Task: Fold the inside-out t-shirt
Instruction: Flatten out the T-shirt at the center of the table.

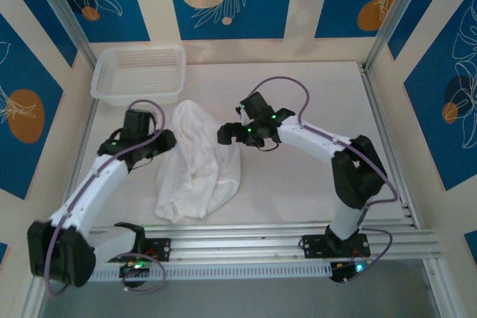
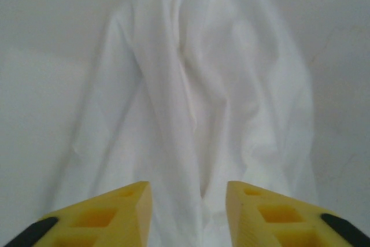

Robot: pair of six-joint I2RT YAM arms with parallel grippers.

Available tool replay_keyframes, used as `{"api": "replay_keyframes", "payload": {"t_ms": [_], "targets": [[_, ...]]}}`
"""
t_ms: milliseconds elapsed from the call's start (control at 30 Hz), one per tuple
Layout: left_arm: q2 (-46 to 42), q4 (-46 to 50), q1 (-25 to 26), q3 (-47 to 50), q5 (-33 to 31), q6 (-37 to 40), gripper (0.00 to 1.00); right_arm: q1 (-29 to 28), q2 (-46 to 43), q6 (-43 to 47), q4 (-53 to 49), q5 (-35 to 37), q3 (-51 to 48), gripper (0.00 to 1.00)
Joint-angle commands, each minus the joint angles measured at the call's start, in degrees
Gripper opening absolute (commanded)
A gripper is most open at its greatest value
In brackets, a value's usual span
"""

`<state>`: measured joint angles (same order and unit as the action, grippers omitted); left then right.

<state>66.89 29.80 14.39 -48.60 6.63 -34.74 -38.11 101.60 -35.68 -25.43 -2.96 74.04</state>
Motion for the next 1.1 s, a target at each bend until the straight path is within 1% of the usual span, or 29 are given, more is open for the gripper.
{"api": "replay_keyframes", "payload": {"t_ms": [0,133,167,200,233,300,367,433,467,533,567,600,667,700,767,833,867,900,967,1000,1033,1067], "targets": [[5.2,-4.8,4.1,1.4,8.2,-3.0,0.44,-1.2,4.0,-2.1,1.4,-5.4,3.3,0.91],[12.1,-9.3,6.3,1.1,8.9,-4.0,0.51,-1.5,7.8,-3.9,4.0,-8.9,5.3,0.62],[13.8,-9.4,6.4,0.8,7.8,-4.1,0.51,-1.5,8.5,-4.3,4.7,-9.9,5.6,0.55],[15.0,-9.1,6.4,0.6,6.5,-4.0,0.49,-1.5,9.0,-4.6,5.1,-10.7,5.9,0.5],[16.1,-8.6,6.5,0.4,4.6,-4.0,0.42,-1.5,9.5,-5.0,5.7,-11.5,6.0,0.44],[17.1,-7.9,6.4,0.5,0.9,-3.9,0.21,-1.6,10.4,-6.2,7.0,-13.2,6.1,0.34],[17.3,-6.9,6.3,0.1,-1.6,-3.3,0.0,-1.6,11.2,-7.0,7.9,-14.3,6.1,0.18],[16.6,-4.6,6.0,-0.9,-4.1,-2.9,0.0,-1.6,10.9,-7.1,8.0,-13.3,5.6,0.03],[15.9,-3.3,5.7,-1.5,-5.7,-2.7,0.0,-1.5,10.3,-6.9,8.0,-12.3,5.2,0.0],[14.0,-0.6,5.2,-2.7,-9.6,-2.5,0.0,-1.5,8.7,-5.1,7.0,-10.1,5.1,0.0],[13.0,1.1,4.9,-3.5,-12.0,-2.5,0.0,-2.1,7.9,-3.4,5.8,-8.4,5.8,0.05],[12.3,2.0,4.8,-4.0,-13.3,-2.4,0.0,-2.9,7.6,-1.8,4.8,-7.4,6.6,0.16],[11.0,2.2,4.7,-4.5,-14.3,-1.8,0.0,-6.0,8.6,1.0,1.1,-4.8,9.6,0.58],[10.7,2.1,4.6,-4.6,-14.3,-1.8,0.0,-7.5,9.7,1.7,-0.6,-3.2,11.0,0.67],[10.8,2.3,4.6,-5.2,-14.0,-1.9,0.0,-10.4,12.4,2.3,-3.8,1.9,13.5,0.78],[10.6,2.8,4.6,-5.5,-14.3,-2.6,0.0,-12.3,14.9,2.2,-5.2,5.8,15.2,0.8],[10.2,3.0,4.6,-5.5,-14.5,-3.1,0.0,-12.8,16.0,1.8,-5.4,7.4,15.7,0.79],[9.7,3.0,4.5,-5.5,-14.7,-3.5,0.0,-13.0,16.5,1.3,-5.2,8.0,16.0,0.76],[8.6,3.5,4.3,-5.8,-14.9,-4.7,0.0,-12.8,17.0,0.8,-4.0,7.6,16.2,0.65],[8.1,3.8,4.3,-6.1,-15.0,-4.9,0.0,-12.7,17.0,0.8,-3.7,7.4,16.2,0.57],[7.6,4.1,4.1,-6.5,-15.0,-5.1,0.0,-12.6,16.8,1.2,-3.7,7.2,16.5,0.47],[6.9,4.5,3.9,-6.9,-15.3,-5.2,0.0,-12.5,16.6,1.9,-4.1,7.4,17.0,0.39]]}}
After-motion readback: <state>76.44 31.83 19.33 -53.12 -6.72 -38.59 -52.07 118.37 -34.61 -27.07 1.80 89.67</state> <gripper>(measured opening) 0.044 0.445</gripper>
